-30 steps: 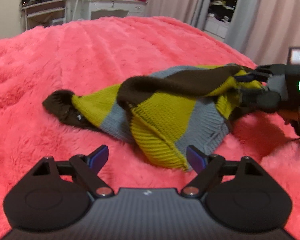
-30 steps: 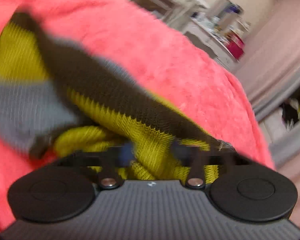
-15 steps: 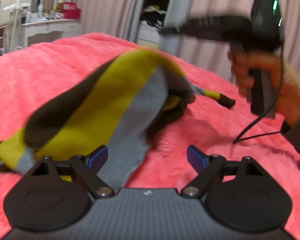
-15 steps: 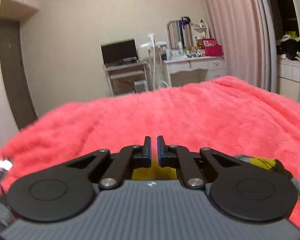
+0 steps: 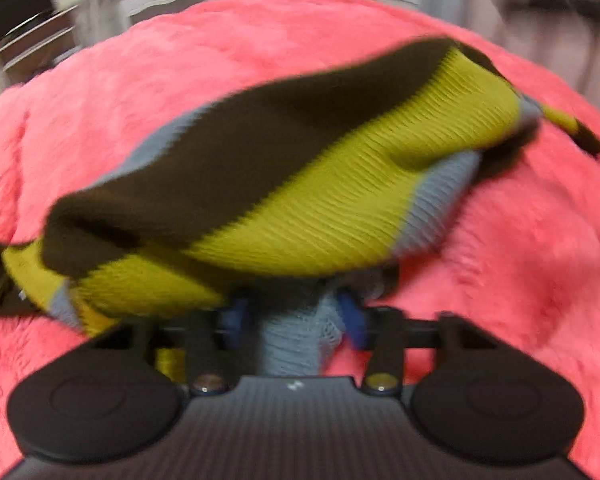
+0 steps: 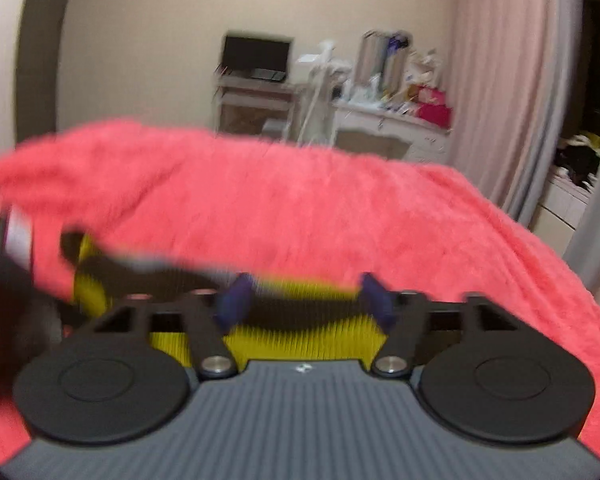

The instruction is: Fold clothes

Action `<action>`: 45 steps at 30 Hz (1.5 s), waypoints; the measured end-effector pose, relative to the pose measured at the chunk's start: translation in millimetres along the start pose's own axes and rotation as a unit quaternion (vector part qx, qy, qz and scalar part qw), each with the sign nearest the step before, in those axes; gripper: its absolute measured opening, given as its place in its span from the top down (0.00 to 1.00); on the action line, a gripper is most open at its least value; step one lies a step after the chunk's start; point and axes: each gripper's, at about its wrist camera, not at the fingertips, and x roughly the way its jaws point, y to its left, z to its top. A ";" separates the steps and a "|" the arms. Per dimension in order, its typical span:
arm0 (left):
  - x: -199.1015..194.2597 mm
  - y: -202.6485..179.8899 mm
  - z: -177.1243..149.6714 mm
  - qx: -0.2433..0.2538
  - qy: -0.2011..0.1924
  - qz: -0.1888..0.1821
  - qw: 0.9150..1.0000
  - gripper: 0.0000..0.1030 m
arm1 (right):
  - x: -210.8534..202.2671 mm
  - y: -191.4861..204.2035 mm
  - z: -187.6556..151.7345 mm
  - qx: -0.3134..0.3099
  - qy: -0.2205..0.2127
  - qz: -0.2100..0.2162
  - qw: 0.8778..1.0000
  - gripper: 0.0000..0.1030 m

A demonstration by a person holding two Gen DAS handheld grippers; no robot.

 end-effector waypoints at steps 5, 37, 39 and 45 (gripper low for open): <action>-51.4 26.6 -45.5 -0.057 -0.055 0.014 0.997 0.89 | 11.1 20.8 -23.0 -0.096 0.029 0.047 0.994 0.25; -130.2 -65.2 -178.9 0.068 -0.088 0.070 0.991 0.64 | 50.7 -22.6 14.9 0.120 -0.061 -0.054 0.989 0.70; -156.5 -43.8 -200.6 0.036 -0.099 0.062 0.993 0.76 | 47.4 -25.3 13.2 0.124 -0.065 -0.053 0.989 0.70; -216.9 8.2 -246.3 -0.055 -0.156 0.080 0.983 0.91 | 63.3 -37.5 7.8 0.131 -0.018 -0.042 0.990 0.58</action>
